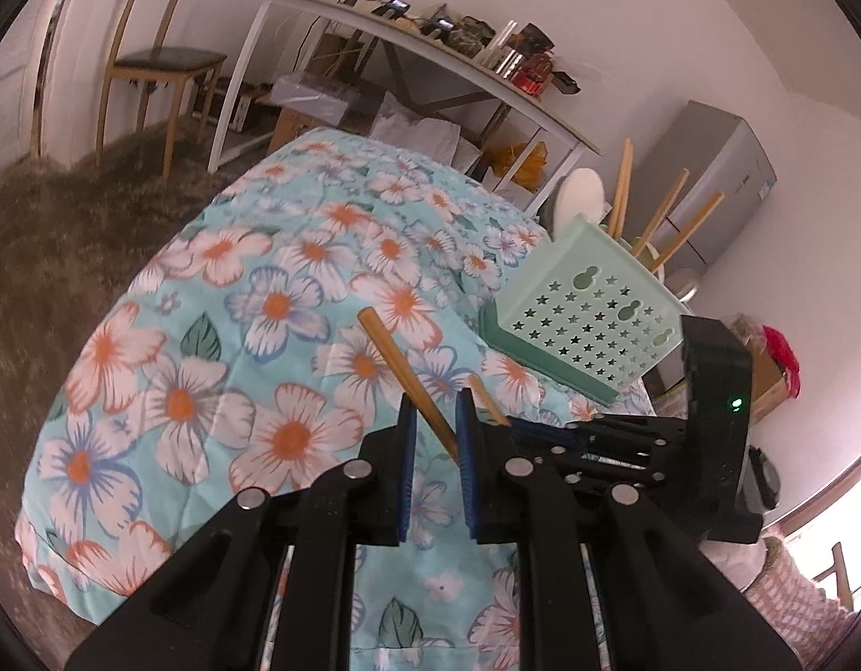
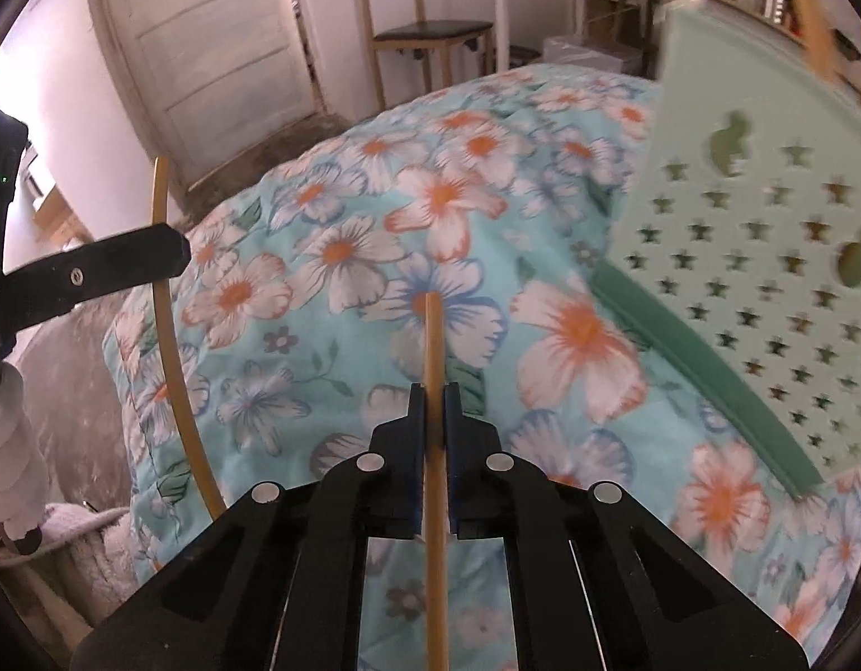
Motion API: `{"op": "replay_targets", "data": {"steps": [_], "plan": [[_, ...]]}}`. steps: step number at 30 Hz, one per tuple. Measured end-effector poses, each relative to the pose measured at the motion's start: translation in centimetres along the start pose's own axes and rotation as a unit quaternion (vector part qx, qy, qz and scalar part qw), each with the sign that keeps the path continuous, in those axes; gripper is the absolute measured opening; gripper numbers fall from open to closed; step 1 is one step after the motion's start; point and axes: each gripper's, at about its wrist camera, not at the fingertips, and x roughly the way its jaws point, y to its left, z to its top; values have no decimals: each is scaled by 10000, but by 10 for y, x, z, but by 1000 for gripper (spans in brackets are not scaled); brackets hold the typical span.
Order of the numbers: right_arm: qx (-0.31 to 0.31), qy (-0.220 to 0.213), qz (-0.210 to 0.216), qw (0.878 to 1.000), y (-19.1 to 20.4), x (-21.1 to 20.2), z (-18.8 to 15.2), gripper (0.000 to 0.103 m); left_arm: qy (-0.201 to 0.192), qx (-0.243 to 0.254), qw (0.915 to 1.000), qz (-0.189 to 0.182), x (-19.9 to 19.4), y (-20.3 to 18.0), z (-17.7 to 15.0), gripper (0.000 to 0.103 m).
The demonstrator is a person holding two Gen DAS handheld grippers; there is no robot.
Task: Organize utensils
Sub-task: 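Grasp one chopstick with the right tool while the left tool holds the other, then lift both tools' chopsticks upright and carry them over the mint-green holder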
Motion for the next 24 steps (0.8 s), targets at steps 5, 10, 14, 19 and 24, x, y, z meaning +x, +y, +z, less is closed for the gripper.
{"op": "replay_targets", "data": {"steps": [5,10,14,19,24], "plan": [[413,-403,-133,9982,-18,-37,-5,5,-99,242,9996,81,-3,-13,2,13],[780,-933,-251,9923,-32,-86,-14,5,-176,445,9987,152,-8,-23,2,13],[981,-1301,-304,9862,-39,-119,-19,5,-254,624,9975,225,-11,-34,2,13],[1151,-1734,-334,9775,-41,-156,-26,5,-349,851,9953,299,-16,-47,1,13],[1286,-2103,-284,9687,-42,-180,-32,5,-441,1077,9924,399,-21,-60,0,13]]}}
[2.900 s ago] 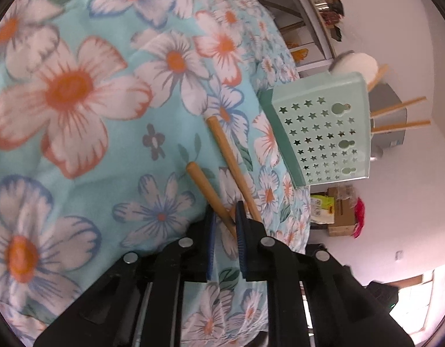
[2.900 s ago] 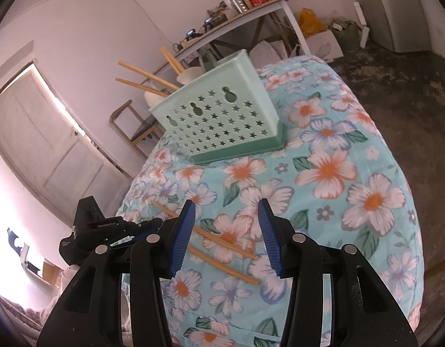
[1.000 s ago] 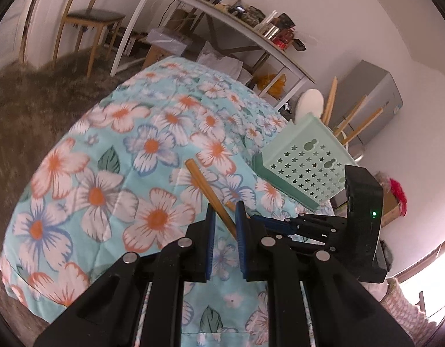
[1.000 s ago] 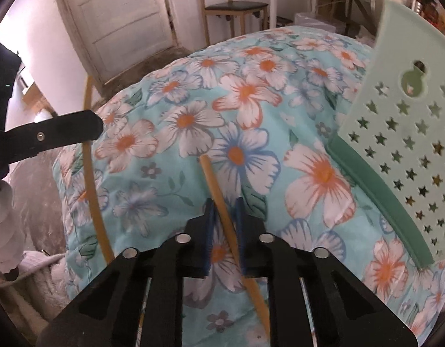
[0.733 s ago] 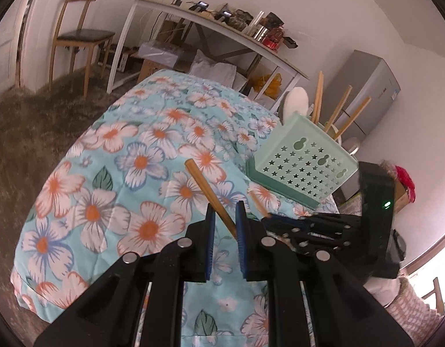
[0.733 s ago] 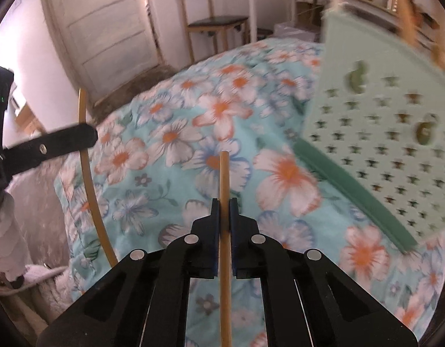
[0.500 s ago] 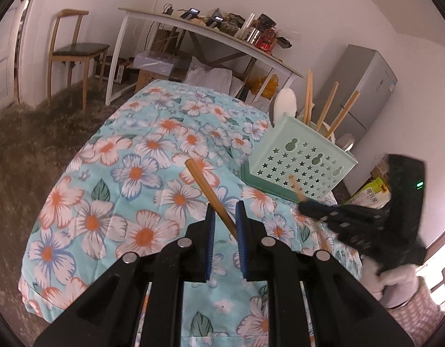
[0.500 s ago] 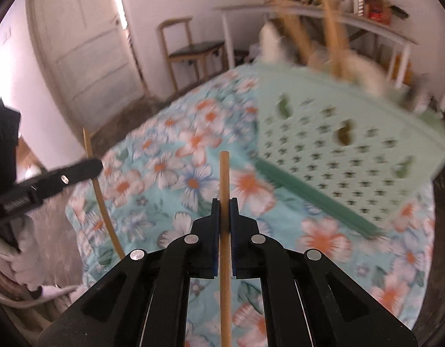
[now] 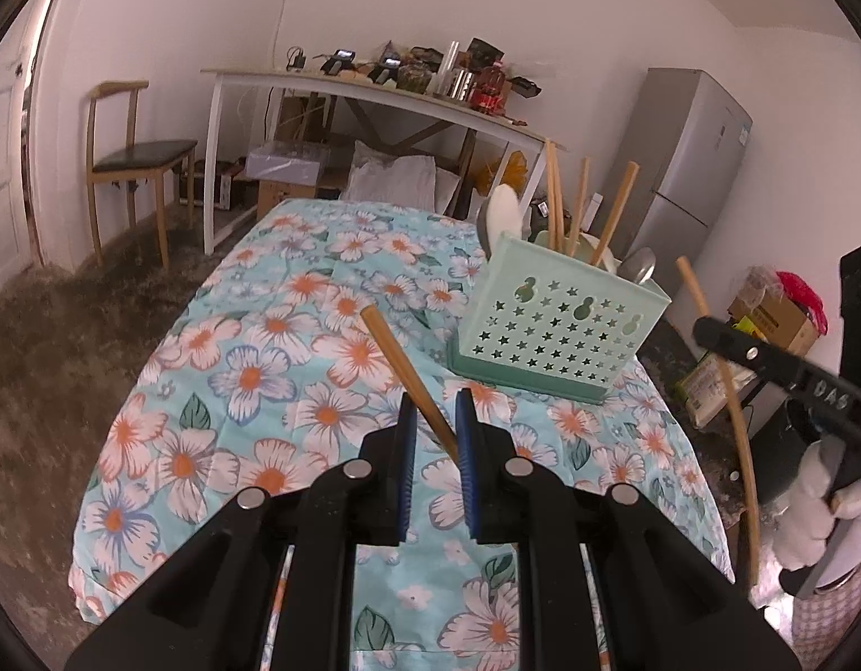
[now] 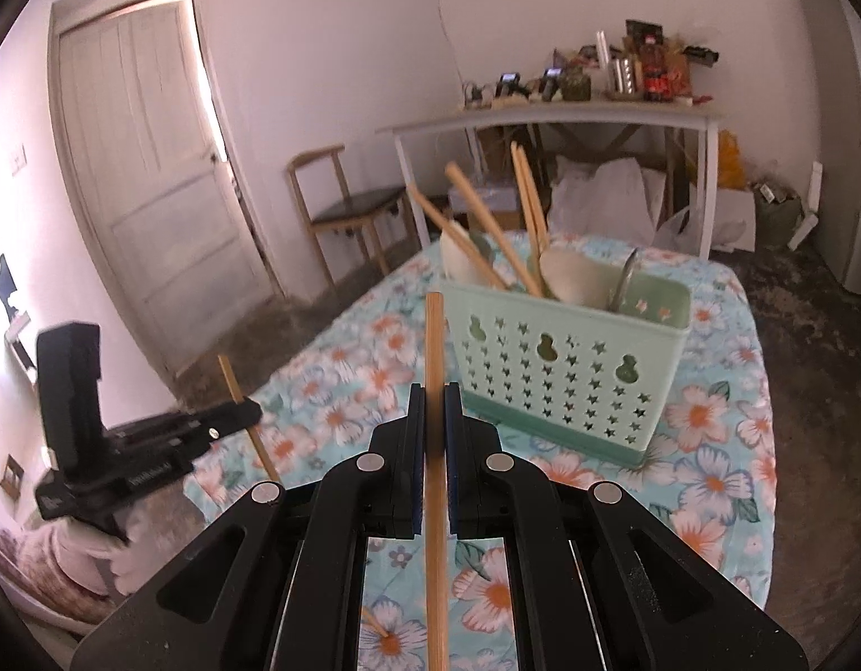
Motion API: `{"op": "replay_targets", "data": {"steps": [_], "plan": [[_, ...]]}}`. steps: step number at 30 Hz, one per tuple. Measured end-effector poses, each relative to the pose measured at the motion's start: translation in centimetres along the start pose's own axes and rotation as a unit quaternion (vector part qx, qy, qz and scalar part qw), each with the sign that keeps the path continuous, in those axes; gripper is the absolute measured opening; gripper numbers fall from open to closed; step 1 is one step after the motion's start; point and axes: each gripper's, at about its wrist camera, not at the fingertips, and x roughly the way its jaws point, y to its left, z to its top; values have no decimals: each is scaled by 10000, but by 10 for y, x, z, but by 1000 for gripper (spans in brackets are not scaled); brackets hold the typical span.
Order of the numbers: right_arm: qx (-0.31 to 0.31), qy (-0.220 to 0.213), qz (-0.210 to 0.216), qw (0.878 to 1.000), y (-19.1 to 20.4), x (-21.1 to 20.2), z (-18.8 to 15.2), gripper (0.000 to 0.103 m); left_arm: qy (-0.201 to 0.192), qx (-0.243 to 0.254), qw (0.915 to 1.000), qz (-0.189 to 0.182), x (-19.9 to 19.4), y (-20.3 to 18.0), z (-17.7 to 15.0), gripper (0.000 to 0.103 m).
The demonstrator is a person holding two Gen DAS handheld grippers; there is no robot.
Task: Organize utensils
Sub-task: 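Lift both tools' chopsticks upright and carry them over the mint-green holder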
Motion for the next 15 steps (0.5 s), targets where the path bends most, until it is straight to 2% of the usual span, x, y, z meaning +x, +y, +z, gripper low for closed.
{"op": "replay_targets", "data": {"steps": [10,15], "plan": [[341,-453,168,9982,-5,-32,-8,5,-139,415,9988,200,-10,-25,3,13],[522,-603,231,9966,-7,-42,-14,5,-267,534,9982,71,-16,-35,9,12]]}}
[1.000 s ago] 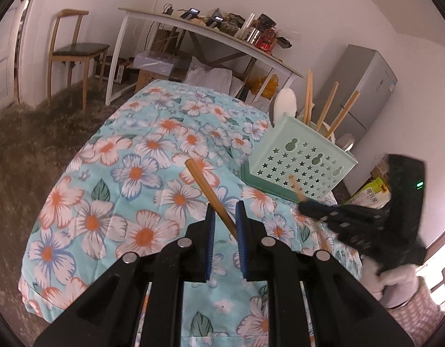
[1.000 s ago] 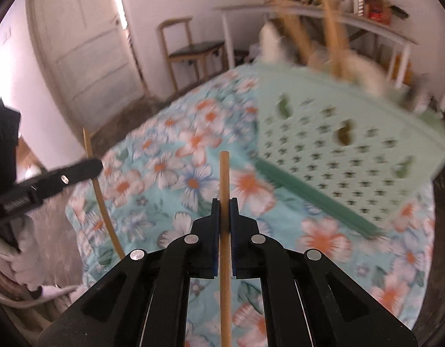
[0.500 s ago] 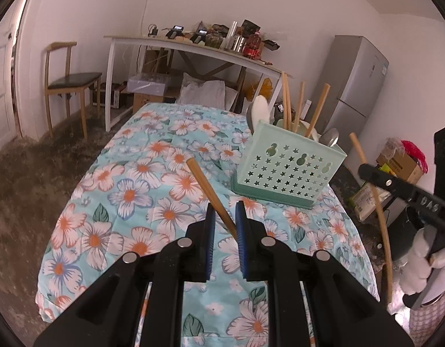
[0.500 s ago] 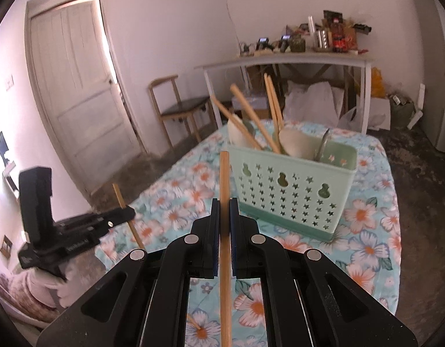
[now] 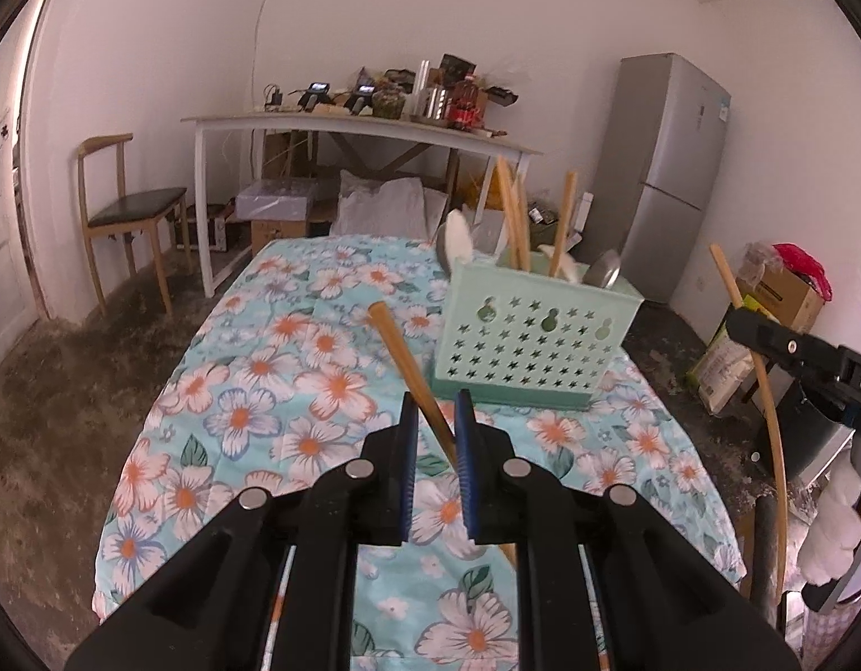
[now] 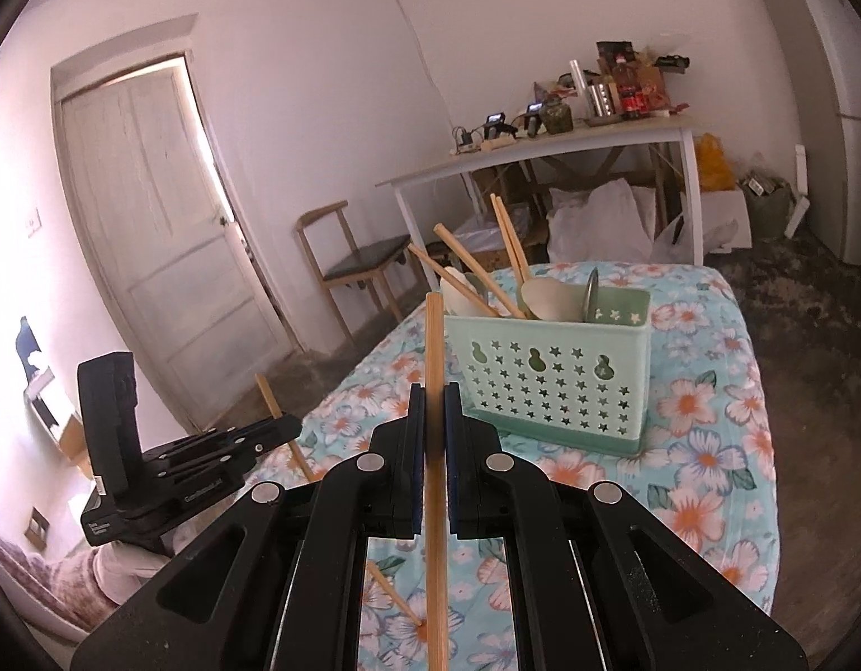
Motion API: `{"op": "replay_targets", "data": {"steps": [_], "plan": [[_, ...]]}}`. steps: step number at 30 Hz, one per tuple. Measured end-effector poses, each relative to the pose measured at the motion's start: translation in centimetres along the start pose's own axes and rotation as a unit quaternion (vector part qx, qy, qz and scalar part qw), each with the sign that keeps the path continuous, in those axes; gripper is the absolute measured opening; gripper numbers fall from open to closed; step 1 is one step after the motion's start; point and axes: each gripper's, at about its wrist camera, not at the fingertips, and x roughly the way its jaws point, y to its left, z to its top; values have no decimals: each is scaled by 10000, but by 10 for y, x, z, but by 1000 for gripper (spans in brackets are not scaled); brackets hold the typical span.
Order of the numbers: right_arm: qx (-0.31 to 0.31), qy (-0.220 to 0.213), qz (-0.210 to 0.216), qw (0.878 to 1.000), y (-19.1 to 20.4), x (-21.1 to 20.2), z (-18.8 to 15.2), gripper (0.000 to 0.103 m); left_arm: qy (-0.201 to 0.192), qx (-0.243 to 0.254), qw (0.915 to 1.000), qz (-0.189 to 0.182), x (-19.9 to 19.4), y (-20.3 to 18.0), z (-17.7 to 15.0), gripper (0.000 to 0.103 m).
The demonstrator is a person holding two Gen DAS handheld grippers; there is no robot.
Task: Organize utensils
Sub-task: 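Lift both tools' chopsticks upright and carry them over the mint-green holder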
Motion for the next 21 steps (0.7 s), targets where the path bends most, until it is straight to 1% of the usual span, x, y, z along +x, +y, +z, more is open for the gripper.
{"op": "replay_targets", "data": {"steps": [3,6,12,14,16,18,21], "plan": [[105,-127,64,9998,0,-9,-3,5,-82,11,9998,-190,-3,-3,11,10],[238,-247,115,9993,-3,-14,-5,5,-234,23,9989,-416,-6,-6,29,6],[527,-401,164,9977,-13,-20,-9,5,-599,66,9949,-815,-10,-14,66,5],[607,-435,181,9970,-17,-22,-10,5,-720,12,9920,-1039,-9,-18,82,5],[658,-446,206,9966,-21,-22,-11,5,-830,-46,9884,-1269,-12,-21,95,5],[707,-433,240,9963,-24,-20,-12,5,-1056,-73,9821,-1557,-17,-27,112,5],[792,-386,281,9957,-30,-17,-13,5,-1472,-186,9674,-2051,-29,-33,142,5]]}}
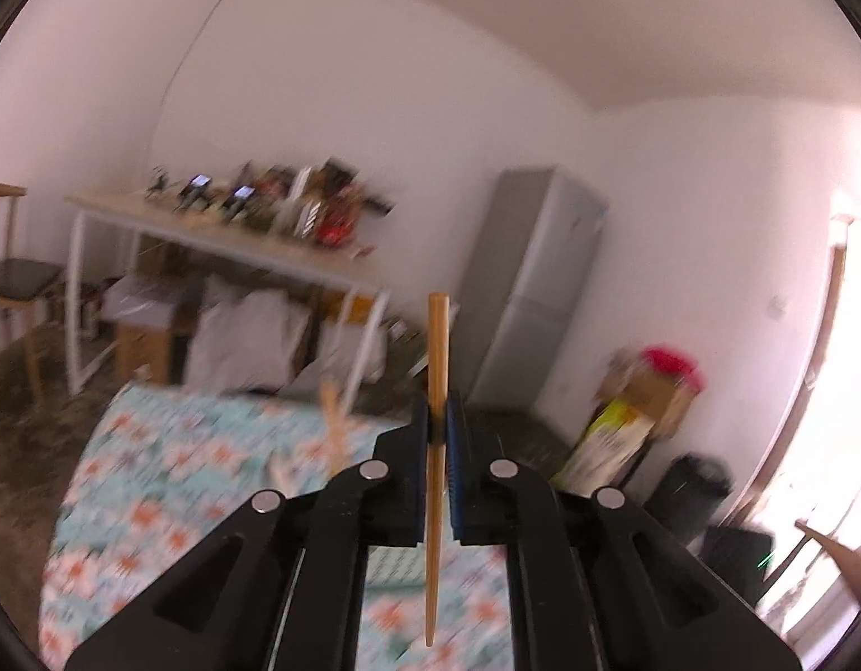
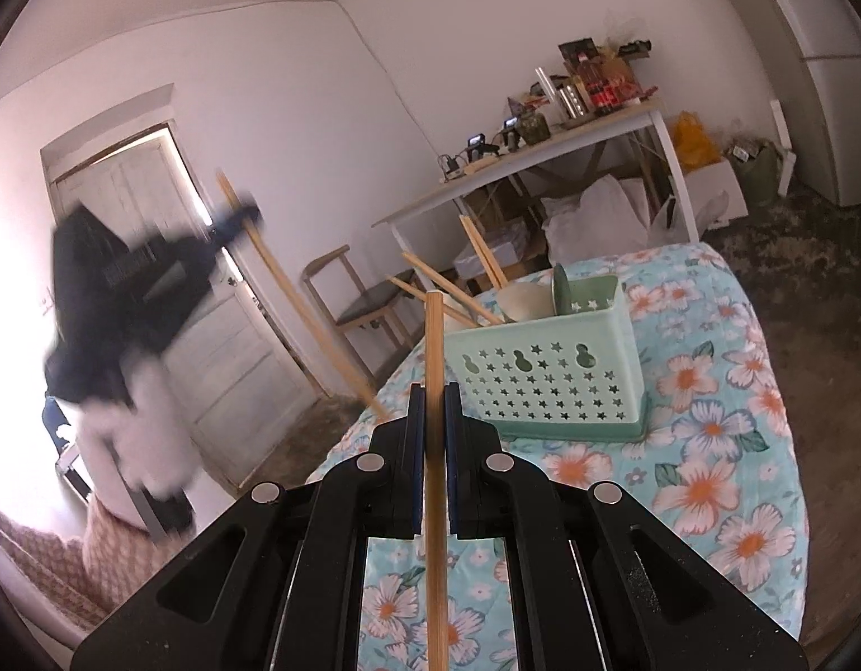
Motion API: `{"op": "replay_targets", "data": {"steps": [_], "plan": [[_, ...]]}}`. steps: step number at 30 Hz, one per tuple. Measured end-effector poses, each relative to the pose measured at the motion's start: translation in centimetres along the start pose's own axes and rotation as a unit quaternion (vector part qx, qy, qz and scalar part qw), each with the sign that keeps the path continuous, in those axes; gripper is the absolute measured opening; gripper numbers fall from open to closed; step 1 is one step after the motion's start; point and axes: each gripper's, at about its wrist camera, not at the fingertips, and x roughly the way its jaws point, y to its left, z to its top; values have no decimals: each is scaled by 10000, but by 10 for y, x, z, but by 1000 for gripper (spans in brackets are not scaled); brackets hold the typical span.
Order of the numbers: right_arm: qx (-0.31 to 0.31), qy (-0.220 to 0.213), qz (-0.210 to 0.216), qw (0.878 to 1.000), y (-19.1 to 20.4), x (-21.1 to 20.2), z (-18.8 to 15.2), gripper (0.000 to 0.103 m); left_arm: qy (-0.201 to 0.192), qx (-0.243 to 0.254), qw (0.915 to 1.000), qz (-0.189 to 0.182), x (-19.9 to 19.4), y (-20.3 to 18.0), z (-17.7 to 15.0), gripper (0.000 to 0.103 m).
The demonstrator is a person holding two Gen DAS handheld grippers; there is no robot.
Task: Organize utensils
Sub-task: 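Lift both tools' chopsticks upright and carry them over the mint-green holder, then lower the left tool's chopstick into the holder and open the left tool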
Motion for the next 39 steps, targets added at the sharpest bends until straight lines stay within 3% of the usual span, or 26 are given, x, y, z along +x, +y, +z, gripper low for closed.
{"op": "replay_targets", "data": {"steps": [3,6,11,17,20,24,30,32,34,39], "plan": [[85,22,33,10000,-6,3,0,5,-387,133,9991,-117,8,-13,29,5],[129,-8,64,9999,-8,3,1,5,-749,388,9964,59,23,-21,49,5],[185,-6,68,9998,-14,2,1,5,-841,494,9940,491,58,-11,63,5],[203,66,4,9998,-20,3,1,5,-541,372,9918,1098,106,19,46,5],[234,73,0,9997,-23,3,0,5,-314,209,9917,1229,121,32,33,5],[256,110,-27,9996,-25,4,0,5,-90,9,9928,1195,136,43,20,5],[275,126,-91,9995,-26,4,0,5,461,-433,9946,818,155,58,-1,8],[263,143,-127,9995,-25,4,0,5,530,-475,9950,707,155,60,-5,18],[229,151,-168,9995,-23,3,1,5,477,-422,9958,657,149,58,-8,41],[113,115,-250,9996,-15,2,4,5,309,-222,9977,566,126,51,-8,62]]}}
